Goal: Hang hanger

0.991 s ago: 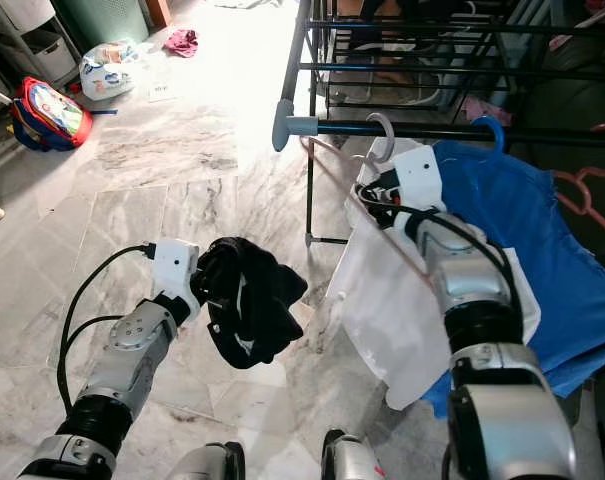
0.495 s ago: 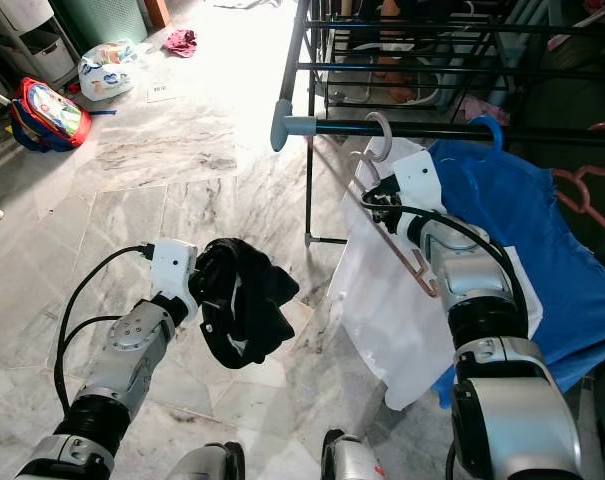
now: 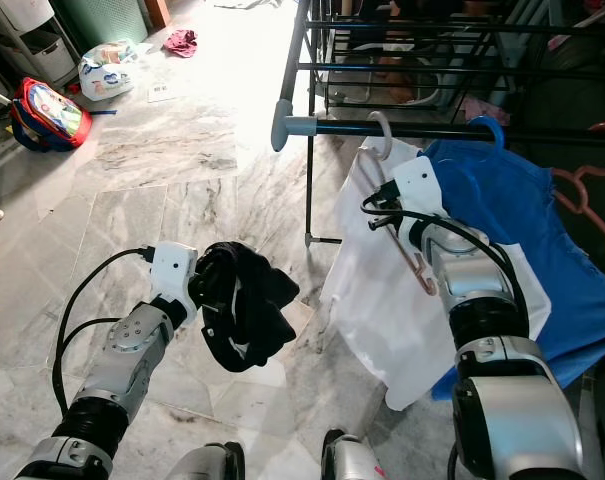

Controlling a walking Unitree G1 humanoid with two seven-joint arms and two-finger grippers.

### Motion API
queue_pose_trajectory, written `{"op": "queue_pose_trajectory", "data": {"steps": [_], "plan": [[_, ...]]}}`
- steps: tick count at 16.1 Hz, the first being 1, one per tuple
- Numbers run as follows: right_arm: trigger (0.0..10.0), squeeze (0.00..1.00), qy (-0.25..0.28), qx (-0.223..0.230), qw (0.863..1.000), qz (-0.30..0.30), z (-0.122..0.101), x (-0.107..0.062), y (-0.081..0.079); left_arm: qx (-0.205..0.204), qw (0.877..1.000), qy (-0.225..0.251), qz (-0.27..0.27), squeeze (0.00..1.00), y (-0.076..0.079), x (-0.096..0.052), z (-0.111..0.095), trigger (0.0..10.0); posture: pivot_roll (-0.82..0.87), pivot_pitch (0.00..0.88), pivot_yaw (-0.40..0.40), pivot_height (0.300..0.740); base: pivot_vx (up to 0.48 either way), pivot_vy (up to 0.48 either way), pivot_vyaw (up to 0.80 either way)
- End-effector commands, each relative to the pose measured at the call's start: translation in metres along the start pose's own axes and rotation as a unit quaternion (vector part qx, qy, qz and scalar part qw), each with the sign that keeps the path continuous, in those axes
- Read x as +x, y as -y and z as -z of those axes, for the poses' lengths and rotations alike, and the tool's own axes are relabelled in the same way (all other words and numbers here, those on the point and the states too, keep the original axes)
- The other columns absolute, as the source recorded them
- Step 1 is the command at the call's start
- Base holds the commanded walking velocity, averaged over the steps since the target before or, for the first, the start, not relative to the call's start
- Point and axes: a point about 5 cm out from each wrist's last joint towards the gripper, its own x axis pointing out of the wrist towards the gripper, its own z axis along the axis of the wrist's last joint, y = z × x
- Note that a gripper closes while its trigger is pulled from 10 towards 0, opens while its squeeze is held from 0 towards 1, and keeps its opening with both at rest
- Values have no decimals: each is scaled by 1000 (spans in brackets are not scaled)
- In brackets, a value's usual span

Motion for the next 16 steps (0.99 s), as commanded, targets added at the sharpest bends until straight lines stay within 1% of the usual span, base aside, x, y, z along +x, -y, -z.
{"op": "queue_pose_trajectory", "data": {"steps": [1,4,7,8,11,12,13,14,15,16], "plan": [[0,0,0,-4,1000,11,-1,0,3,3,1000,-5,-5,0,-3,-3,3,10000,39,184,39,740,0,0,0],[0,0,13,-3,1000,28,2,-2,1,3,1000,-5,-7,0,-3,-1,2,10000,36,181,39,740,0,0,0],[0,0,65,8,997,49,-6,-4,-2,4,1000,3,-10,0,-2,0,-1,10000,30,184,39,740,0,0,0],[0,0,88,21,994,65,-8,-8,-5,-2,1000,15,-15,0,-3,0,-4,10000,26,186,40,740,0,0,0],[0,0,106,44,990,83,5,-20,-20,-4,999,30,-20,0,0,-1,-6,10000,10,190,53,740,0,0,0],[471,0,105,45,990,82,14,-26,-29,-1,999,28,-27,0,1,0,-5,10000,2,191,57,740,0,0,0],[2039,0,100,47,991,79,23,-31,-36,1,999,25,-32,0,1,1,-4,10000,-8,190,62,740,0,0,0],[9882,0,93,55,991,75,32,-36,-43,5,999,23,-39,0,0,2,-4,10000,-17,186,66,740,0,0,0],[10000,0,75,59,993,69,47,-48,-55,10,999,19,-49,0,0,4,-4,10000,-26,183,70,740,0,0,0],[10000,0,66,57,994,69,53,-51,-58,10,999,19,-49,0,0,4,-4,10000,-32,183,75,740,0,0,0]]}}
